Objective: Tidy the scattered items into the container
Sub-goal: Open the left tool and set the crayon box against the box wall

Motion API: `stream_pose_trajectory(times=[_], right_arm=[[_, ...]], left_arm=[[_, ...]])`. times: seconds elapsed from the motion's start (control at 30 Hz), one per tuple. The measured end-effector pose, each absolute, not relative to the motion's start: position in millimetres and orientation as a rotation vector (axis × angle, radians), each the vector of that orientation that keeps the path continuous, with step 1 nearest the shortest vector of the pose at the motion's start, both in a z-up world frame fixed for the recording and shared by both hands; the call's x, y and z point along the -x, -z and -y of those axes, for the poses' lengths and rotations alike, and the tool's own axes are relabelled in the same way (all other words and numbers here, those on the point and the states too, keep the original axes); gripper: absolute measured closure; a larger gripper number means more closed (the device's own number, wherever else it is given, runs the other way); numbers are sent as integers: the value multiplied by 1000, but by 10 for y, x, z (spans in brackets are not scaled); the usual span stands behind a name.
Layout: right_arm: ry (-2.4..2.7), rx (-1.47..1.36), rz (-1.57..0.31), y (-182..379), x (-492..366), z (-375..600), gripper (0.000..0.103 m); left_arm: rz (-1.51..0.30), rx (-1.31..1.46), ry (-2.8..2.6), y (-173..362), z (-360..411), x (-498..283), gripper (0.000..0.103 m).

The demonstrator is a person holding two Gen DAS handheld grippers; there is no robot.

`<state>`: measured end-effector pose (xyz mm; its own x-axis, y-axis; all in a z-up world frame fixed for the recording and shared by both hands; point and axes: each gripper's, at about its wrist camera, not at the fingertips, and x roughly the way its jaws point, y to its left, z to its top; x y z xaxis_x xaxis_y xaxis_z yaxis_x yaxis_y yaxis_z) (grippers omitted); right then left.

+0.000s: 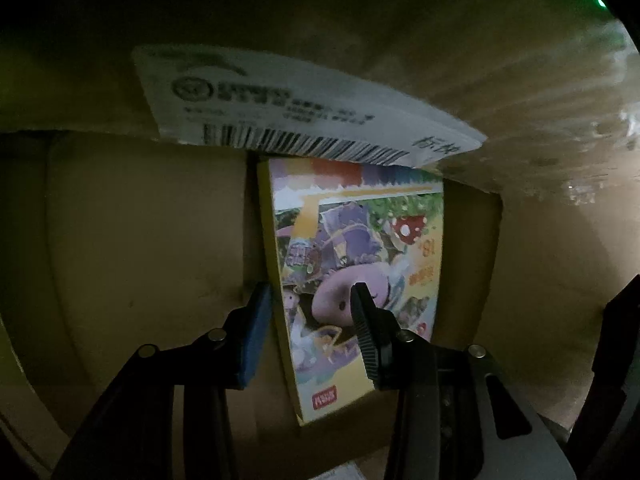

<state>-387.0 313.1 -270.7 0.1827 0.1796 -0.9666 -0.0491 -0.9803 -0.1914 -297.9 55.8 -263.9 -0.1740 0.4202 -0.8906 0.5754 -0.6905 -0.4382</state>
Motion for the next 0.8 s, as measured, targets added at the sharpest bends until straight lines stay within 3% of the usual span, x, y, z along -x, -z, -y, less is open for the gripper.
stream_pose_trajectory(times=[0.2,0.67,0.8], right_arm=[[-1835,2253,155,2717,3856,-3109,80],[-1854,2230,155,2469,3637,-3049,80],[-1863,2191,163,2337,3572,-3086,76]], left_arm=[[-1242,-1959,2009,2634,-516,2909,76],[-1224,-2065,1974,2501,-515,2713,77],[-1154,-2081,2016,2326,-515,2642,72]])
